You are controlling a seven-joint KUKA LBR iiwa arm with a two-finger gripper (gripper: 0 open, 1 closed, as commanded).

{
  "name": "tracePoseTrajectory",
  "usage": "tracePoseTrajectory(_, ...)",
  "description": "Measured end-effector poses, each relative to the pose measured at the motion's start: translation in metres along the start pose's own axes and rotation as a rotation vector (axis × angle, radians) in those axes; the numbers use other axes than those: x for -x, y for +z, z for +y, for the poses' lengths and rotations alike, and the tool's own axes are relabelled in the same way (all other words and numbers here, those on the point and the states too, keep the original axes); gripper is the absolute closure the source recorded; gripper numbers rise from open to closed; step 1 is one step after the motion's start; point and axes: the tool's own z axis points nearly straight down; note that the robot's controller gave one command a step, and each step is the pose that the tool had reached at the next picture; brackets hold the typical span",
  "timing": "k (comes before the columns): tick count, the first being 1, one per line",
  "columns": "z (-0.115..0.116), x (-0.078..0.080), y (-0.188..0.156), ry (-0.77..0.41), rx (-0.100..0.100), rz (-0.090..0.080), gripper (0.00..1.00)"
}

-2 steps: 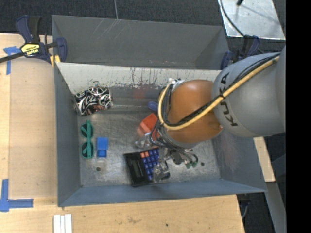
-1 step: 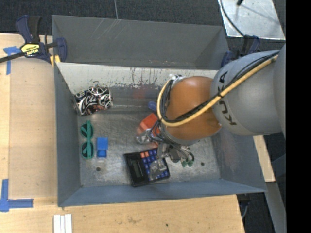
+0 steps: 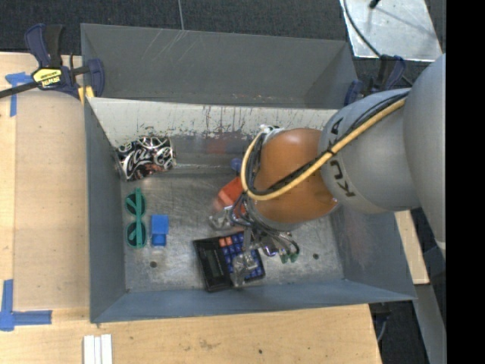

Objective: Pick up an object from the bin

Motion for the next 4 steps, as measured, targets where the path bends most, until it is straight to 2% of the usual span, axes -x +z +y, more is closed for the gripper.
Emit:
tracePoseTrajectory(1, 0.003, 0.0063, -0.0029, 0.066, -0.005, 0.006, 1.0)
tracePoseTrajectory(4, 0.003, 0.0054, -0.0117, 0.067, -0.004, 0.003, 1.0)
